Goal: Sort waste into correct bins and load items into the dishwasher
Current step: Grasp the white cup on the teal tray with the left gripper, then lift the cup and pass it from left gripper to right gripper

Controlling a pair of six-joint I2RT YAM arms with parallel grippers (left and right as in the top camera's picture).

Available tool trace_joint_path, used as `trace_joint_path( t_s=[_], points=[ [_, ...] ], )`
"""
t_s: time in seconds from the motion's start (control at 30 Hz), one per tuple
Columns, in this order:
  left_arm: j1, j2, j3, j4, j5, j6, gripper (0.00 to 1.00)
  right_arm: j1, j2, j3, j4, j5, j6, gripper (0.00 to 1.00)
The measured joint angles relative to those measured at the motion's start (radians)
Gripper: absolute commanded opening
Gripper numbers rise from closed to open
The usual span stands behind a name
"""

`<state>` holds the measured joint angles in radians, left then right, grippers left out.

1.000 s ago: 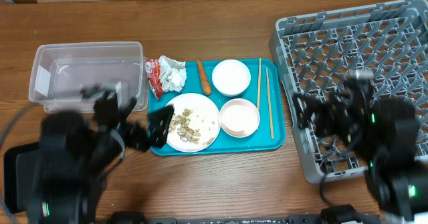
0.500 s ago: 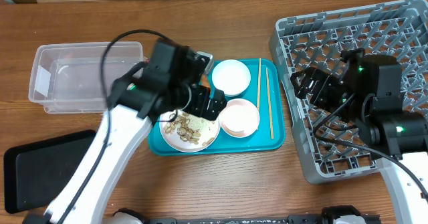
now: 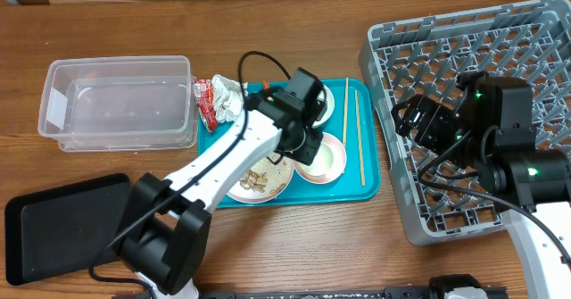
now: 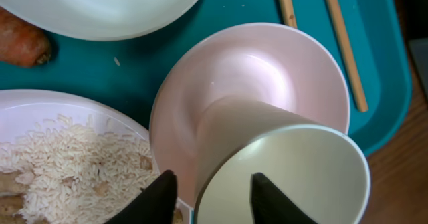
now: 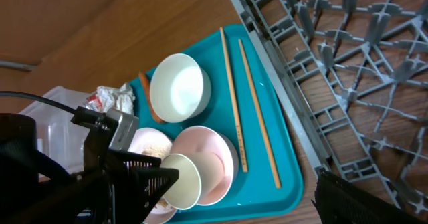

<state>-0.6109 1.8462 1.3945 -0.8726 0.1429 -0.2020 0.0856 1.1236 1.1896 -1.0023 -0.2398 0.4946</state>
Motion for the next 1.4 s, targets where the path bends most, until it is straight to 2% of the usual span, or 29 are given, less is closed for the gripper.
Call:
trace_joint_path(
  t_s=[0.07,0.23,0.47,0.53,0.63,0.83,0.97,1.17,1.4],
  points=[
    [-0.01,0.006,0.0,0.012,-0.025,-0.014,0.04,0.0,0.008,0.0,-0.011,0.005,0.0,1.0],
    [-0.009,0.007,0.008,0.003,-0.053,-0.032,0.04,0.0,0.043,0.0,-0.024,0.011,0.002,1.0],
    [0.068,0.007,0.171,-0.203,-0.022,-0.072,0.04,0.0,0.063,0.0,-0.038,0.011,0.002,1.0],
    [0.14,0.0,0.224,-0.231,0.072,-0.057,0.04,0.0,0.063,0.0,-0.034,0.006,-0.005,1.0],
    [0.256,-0.021,0.259,-0.249,0.261,-0.016,0.04,-0.001,0.063,0.0,0.003,-0.062,-0.064,0.95],
    [0.482,-0.043,0.268,-0.396,0.756,0.136,0.04,0.001,0.063,0.001,0.132,-0.401,-0.243,0.89],
    [0.535,-0.043,0.268,-0.52,1.004,0.256,0.04,0.024,0.063,0.002,0.243,-0.576,-0.295,0.87],
    [0.532,-0.043,0.268,-0.568,1.191,0.345,0.04,0.111,0.063,0.002,0.352,-0.699,-0.325,0.87],
    [0.527,-0.043,0.268,-0.571,1.289,0.367,0.04,0.196,0.065,0.002,0.437,-0.73,-0.349,0.88]
  ],
)
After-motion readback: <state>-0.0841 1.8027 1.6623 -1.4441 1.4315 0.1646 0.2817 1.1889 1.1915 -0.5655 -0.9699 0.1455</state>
